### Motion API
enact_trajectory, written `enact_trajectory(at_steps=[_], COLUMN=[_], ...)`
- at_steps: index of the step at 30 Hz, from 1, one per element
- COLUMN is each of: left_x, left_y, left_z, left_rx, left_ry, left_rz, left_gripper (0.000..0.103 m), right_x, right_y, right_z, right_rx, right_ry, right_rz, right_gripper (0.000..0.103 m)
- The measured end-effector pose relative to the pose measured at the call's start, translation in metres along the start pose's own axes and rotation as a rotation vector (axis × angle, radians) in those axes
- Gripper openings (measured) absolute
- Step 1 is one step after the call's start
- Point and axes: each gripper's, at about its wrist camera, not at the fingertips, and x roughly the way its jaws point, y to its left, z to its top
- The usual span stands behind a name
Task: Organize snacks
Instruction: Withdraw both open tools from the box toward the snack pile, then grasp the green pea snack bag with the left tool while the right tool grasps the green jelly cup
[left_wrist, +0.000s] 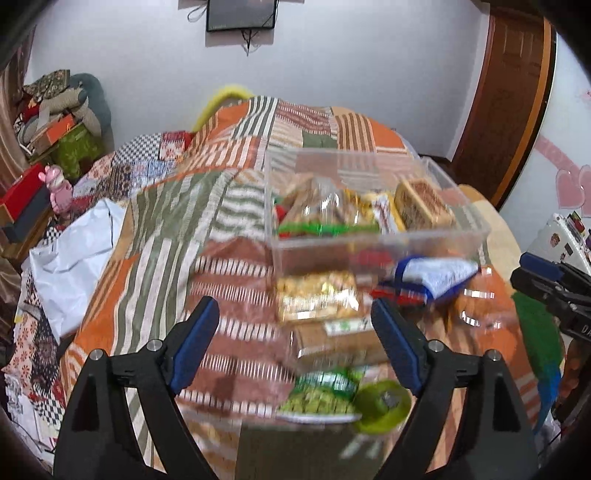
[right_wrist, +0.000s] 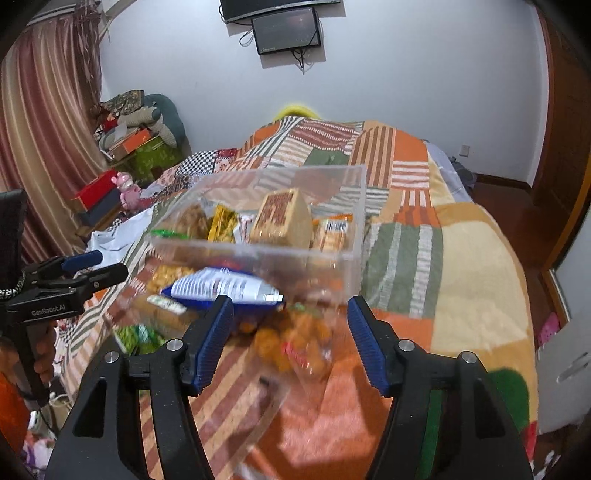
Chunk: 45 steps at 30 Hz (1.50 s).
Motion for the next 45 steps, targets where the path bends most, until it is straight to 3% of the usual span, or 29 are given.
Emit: enact_trajectory(at_steps=[10,20,26,39,45], left_x=[0.001,-0.011,-0.01,0.009,0.029], left_y=[0.011,0.027,0.038,0.017,-0.001], left_z=[-0.044,-0.065,-0.074,-0.064,-0.059], left_rx=[-0.008,-0.046,-0.076,-0.061,-0.046], left_ry=[0.07,0.08,0.097,0.116,0.14], left_rz=[0.003,-0.012,-0.018,-0.092,-0.156], left_gripper=[0.085,0.085,0.085,0.085,0.09], right_x=[0.004,0.047,0.077,0.053,0.032], right_y=[0.036,0.095,0.111,0.083,0.061], right_z=[-0.022,-0.028,-0.036,-0.037,-0.035], right_rx=[-0.025,-0.117,-0.141,-0.097,-0.061], right_ry=[0.046,0.128,0.215,0.166,0.134], right_rz=[0.093,0.206,0.239,0.207,0.184], right_gripper=[0.061,0.061,0.045,0.043,0.043])
